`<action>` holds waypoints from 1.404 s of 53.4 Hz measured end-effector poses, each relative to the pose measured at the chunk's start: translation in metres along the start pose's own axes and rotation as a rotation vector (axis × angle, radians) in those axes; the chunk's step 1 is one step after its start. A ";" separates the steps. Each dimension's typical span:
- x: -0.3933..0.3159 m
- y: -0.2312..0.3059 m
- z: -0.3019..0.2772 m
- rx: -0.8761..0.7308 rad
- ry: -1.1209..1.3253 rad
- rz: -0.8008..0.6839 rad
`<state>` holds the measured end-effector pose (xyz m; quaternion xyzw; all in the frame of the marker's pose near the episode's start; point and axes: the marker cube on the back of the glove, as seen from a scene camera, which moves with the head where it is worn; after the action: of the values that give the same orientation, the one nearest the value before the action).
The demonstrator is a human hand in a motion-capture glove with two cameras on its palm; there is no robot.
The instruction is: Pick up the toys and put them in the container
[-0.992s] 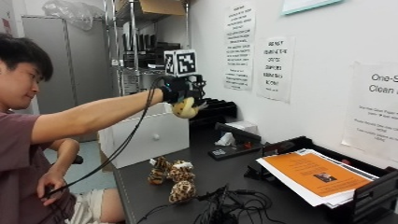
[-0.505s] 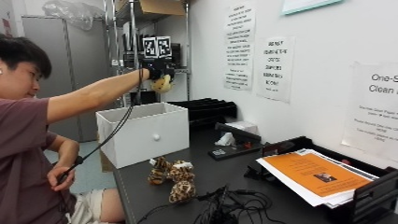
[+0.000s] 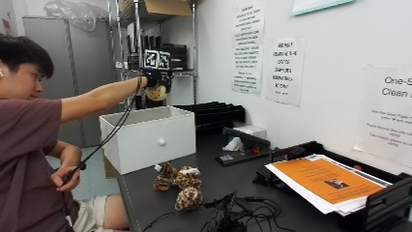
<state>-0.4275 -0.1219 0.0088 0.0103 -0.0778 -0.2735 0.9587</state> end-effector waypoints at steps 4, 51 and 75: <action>0.003 0.003 0.008 -0.137 -0.027 0.050; 0.191 0.171 -0.098 -0.156 0.194 0.410; 0.366 0.330 -0.005 -0.243 0.126 0.581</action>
<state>0.0524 -0.0335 0.0774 -0.1099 0.0153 0.0056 0.9938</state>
